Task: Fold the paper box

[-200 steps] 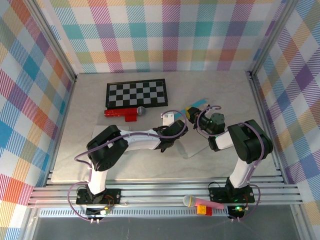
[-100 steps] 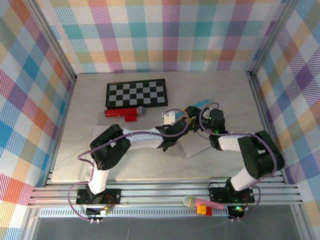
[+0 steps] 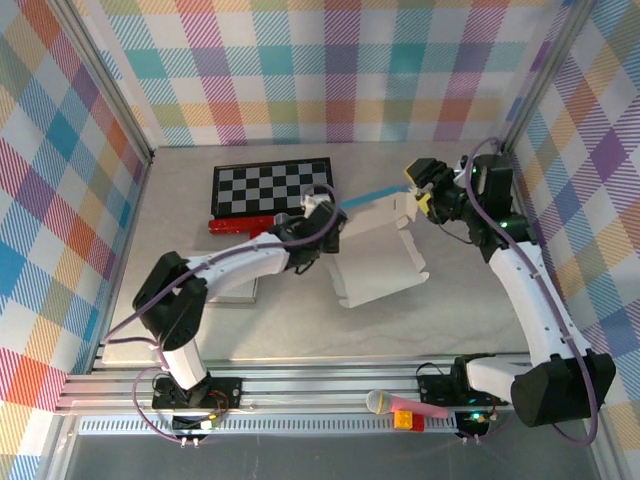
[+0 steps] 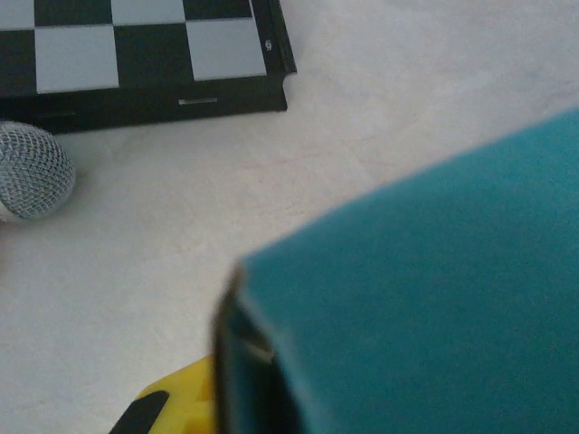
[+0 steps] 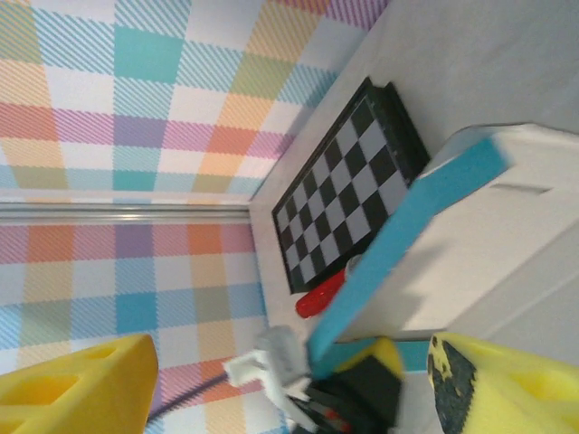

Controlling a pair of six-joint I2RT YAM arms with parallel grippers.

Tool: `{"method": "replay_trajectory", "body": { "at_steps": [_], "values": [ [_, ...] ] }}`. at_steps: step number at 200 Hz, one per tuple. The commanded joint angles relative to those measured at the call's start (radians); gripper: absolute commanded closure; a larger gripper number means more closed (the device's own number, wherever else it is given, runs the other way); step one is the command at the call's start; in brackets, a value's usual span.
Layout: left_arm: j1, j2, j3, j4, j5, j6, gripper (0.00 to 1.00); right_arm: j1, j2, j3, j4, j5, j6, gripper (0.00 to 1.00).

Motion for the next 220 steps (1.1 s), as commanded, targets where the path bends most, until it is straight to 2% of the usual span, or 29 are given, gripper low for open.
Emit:
{"method": "replay_trajectory", "body": {
  "at_steps": [1,22,48,66,81,99,124,156,193,220],
  "values": [
    [0.086,-0.054,0.029,-0.093,0.283,0.125,1.0,-0.002,0.023,0.093,-0.257,0.029,-0.215,0.23],
    [0.156,-0.086,0.056,-0.161,0.399,0.175,1.0,-0.002,0.059,0.161,-0.28,0.012,-0.249,0.27],
    [0.196,-0.081,0.125,-0.29,0.451,0.227,1.0,-0.002,0.121,0.214,-0.268,-0.03,-0.247,0.32],
    [0.205,-0.073,0.144,-0.336,0.484,0.24,1.0,-0.001,0.18,0.24,-0.26,-0.074,-0.245,0.38],
    [0.218,-0.083,0.133,-0.344,0.516,0.241,1.0,-0.001,0.222,0.274,-0.298,-0.058,-0.301,0.42],
    [0.249,-0.099,0.122,-0.34,0.602,0.244,1.0,-0.01,0.223,0.27,-0.289,-0.049,-0.411,0.5],
    [0.322,-0.104,0.128,-0.35,0.758,0.261,1.0,-0.069,0.197,0.211,-0.185,-0.202,-0.494,0.51],
    [0.419,-0.099,0.106,-0.285,0.95,0.248,1.0,-0.073,0.201,0.153,-0.042,-0.34,-0.456,0.5],
    [0.502,-0.057,0.094,-0.207,1.068,0.215,1.0,-0.087,0.303,0.162,0.095,-0.51,-0.424,0.51],
    [0.534,-0.008,0.124,-0.183,1.116,0.194,1.0,-0.097,0.389,0.175,0.333,-0.678,-0.301,0.52]
  ]
}}
